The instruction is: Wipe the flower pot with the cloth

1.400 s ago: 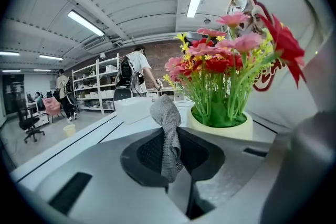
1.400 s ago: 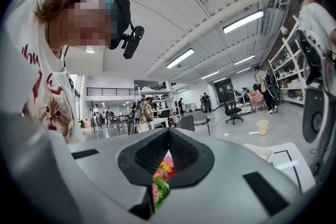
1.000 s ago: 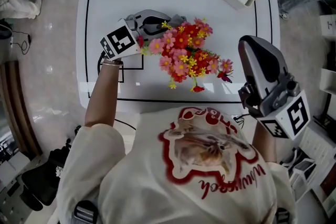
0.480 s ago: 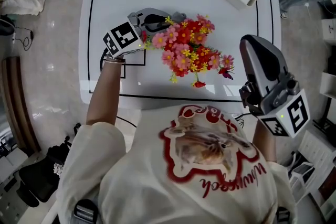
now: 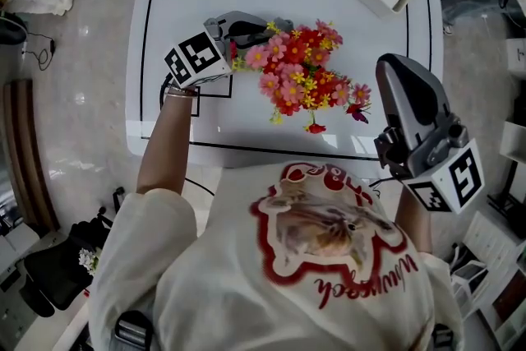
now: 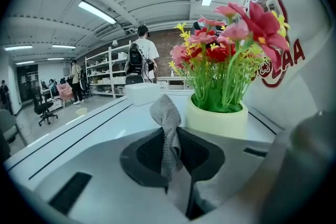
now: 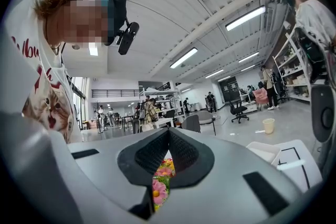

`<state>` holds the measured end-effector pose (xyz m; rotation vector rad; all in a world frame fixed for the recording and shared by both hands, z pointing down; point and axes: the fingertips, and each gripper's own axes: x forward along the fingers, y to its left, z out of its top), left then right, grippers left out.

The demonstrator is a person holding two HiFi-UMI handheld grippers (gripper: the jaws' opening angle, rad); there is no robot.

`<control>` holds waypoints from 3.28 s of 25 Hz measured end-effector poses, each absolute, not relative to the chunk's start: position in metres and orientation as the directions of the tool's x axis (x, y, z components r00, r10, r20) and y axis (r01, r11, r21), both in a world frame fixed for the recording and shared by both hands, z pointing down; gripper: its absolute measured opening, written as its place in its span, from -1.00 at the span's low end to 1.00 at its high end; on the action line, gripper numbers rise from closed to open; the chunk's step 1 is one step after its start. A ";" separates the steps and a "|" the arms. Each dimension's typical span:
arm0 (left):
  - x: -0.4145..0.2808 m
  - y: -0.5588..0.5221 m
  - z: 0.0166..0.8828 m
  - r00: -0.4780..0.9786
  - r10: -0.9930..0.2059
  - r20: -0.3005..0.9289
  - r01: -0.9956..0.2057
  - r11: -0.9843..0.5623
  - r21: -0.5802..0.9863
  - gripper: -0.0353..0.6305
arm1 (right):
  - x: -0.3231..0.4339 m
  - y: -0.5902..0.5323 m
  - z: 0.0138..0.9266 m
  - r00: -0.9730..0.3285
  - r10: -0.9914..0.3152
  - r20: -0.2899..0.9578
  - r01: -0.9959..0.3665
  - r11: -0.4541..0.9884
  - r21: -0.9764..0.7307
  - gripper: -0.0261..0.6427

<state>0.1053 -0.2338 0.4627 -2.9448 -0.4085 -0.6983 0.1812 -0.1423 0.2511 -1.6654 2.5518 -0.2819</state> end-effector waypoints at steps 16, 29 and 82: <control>0.089 -0.231 0.464 0.873 0.173 0.457 0.196 -0.981 -0.004 -0.73 | 0.172 -0.137 0.256 -0.449 -0.893 0.030 -0.876 0.433 -0.215 -0.93; 0.076 -0.226 0.466 0.871 0.121 0.476 0.146 -0.989 -0.015 -0.73 | 0.163 -0.132 0.254 -0.489 -0.872 0.027 -0.855 0.472 -0.216 -0.93; 0.040 -0.187 0.465 0.826 -0.267 0.497 -0.261 -0.962 -0.081 -0.73 | 0.167 -0.068 0.254 -0.614 -0.789 -0.007 -0.760 0.594 -0.264 -0.93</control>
